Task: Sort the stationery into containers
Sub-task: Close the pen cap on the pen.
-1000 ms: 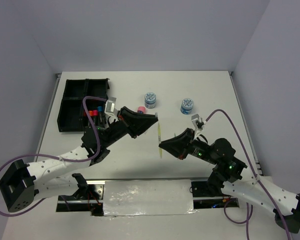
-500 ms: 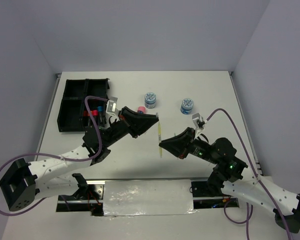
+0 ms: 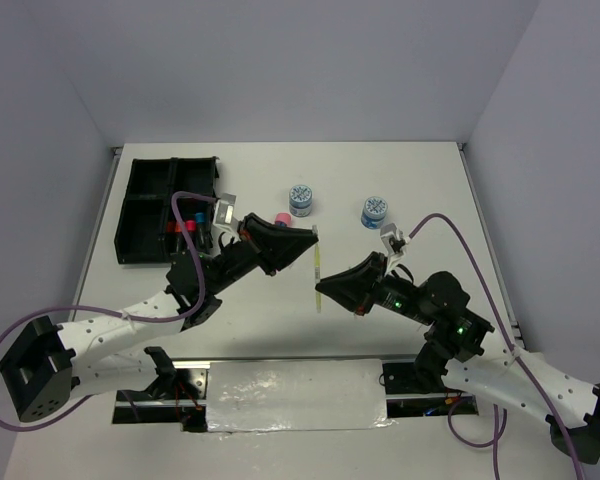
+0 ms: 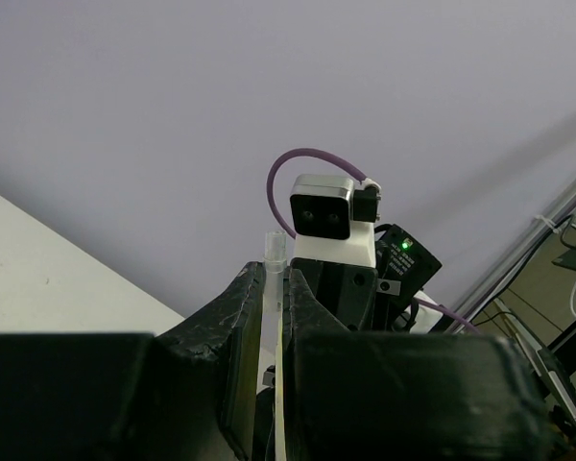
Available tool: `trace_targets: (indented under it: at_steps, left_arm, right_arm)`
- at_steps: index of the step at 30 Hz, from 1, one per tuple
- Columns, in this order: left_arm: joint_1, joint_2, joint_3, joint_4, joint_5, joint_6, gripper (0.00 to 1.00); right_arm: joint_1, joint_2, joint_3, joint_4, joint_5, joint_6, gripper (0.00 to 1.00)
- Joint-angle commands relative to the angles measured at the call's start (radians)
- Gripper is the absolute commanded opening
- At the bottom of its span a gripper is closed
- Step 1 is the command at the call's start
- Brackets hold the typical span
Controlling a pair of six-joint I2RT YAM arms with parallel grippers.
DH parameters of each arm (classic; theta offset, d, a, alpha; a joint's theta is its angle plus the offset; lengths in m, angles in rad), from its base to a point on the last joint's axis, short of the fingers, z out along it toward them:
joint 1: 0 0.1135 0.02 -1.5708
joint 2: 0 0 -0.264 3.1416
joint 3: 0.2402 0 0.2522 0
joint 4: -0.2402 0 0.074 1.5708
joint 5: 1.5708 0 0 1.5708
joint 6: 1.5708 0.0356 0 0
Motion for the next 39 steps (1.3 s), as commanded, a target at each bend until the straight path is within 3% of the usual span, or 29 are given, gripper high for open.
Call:
trace_targets:
  at_steps: [1,15,39]
  left_arm:
    - [-0.004,-0.028,0.006,0.051,-0.008,0.013,0.00]
    - [-0.004,-0.071,0.033,-0.006,-0.046,0.056,0.00]
    - [-0.004,-0.054,-0.009,0.038,-0.029,0.043,0.00]
  right_arm:
    - [0.008,0.006,0.038,0.021,0.011,-0.009,0.00]
    - [0.008,-0.008,0.006,0.032,0.003,0.005,0.00]
    - [0.008,0.020,0.053,0.014,0.009,-0.017,0.00]
